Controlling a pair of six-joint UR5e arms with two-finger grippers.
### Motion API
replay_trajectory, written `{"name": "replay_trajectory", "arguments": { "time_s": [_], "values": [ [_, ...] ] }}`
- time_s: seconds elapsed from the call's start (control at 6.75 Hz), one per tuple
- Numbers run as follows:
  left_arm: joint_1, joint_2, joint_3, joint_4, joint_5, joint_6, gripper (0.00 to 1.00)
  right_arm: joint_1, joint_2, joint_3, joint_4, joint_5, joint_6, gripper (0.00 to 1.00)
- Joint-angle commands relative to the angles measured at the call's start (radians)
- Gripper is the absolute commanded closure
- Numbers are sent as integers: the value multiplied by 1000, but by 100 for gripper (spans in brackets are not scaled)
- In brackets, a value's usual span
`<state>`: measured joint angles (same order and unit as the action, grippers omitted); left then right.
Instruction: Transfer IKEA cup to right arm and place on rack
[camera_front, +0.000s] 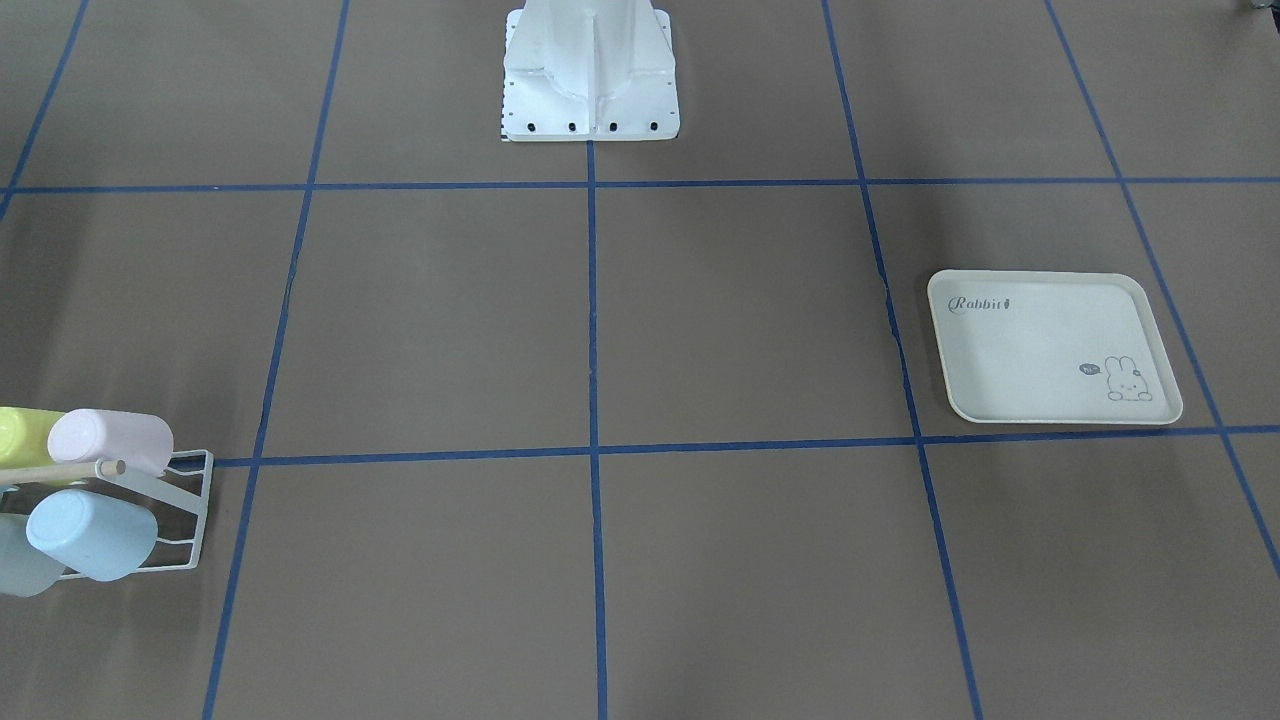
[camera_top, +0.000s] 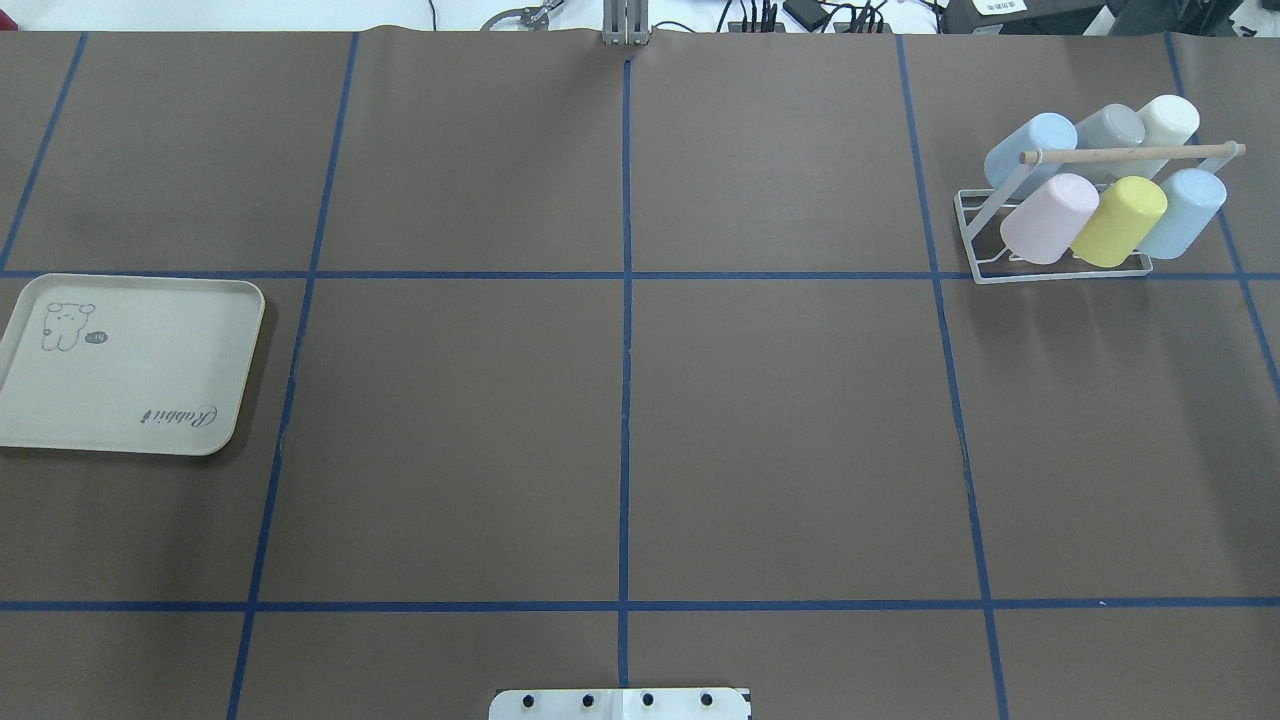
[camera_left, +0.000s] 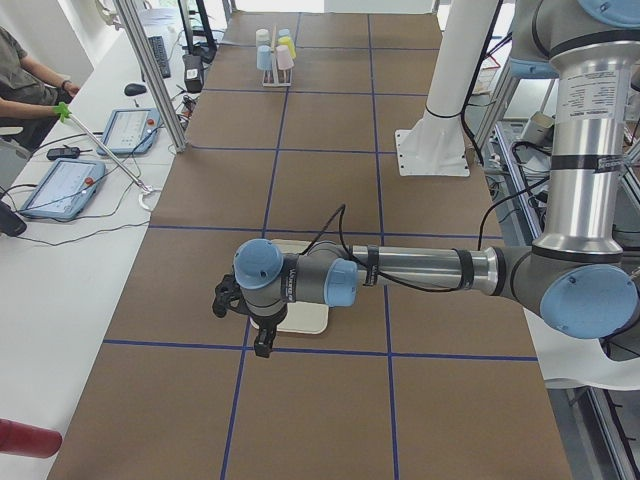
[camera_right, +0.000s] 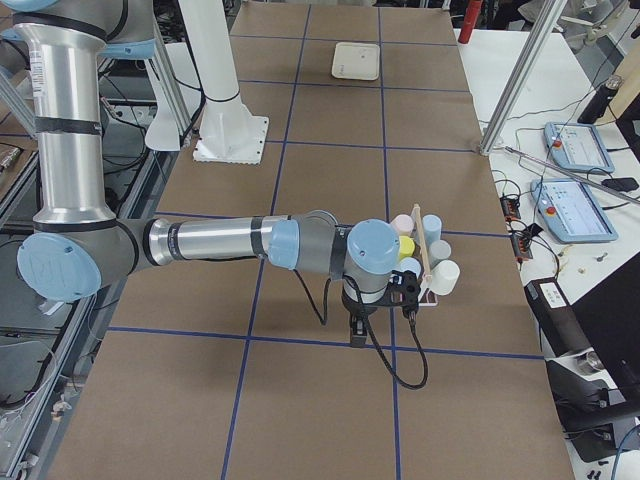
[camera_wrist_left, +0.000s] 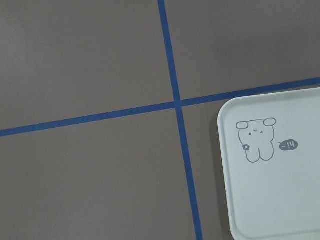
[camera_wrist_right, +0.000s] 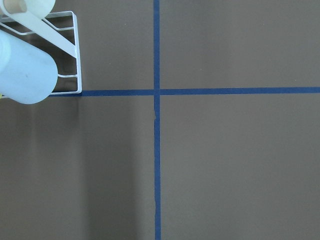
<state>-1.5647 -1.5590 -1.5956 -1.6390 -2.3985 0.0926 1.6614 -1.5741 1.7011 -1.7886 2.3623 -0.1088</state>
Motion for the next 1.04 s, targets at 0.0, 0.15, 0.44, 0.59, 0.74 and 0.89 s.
{"name": "replay_trajectory", "arguments": {
  "time_s": [0.0,0.15,0.44,0.59,0.74,0.89],
  "values": [
    [0,-4,2,-2,2,-1,0,0,-1,-1,0,0,1,0],
    [0,-6,2,-4,2,-2,0,0,-1,-1,0,0,1,0],
    [0,-9,-1,-4,2,-2,0,0,-1,-1,0,2,1,0],
    [0,-12,0,-4,2,-2,0,0,-3,-1,0,2,1,0],
    [0,-15,-1,-4,2,-2,0,0,-1,-1,0,2,1,0],
    [0,-16,-1,-4,2,-2,0,0,-1,2,2,2,1,0]
  ]
}}
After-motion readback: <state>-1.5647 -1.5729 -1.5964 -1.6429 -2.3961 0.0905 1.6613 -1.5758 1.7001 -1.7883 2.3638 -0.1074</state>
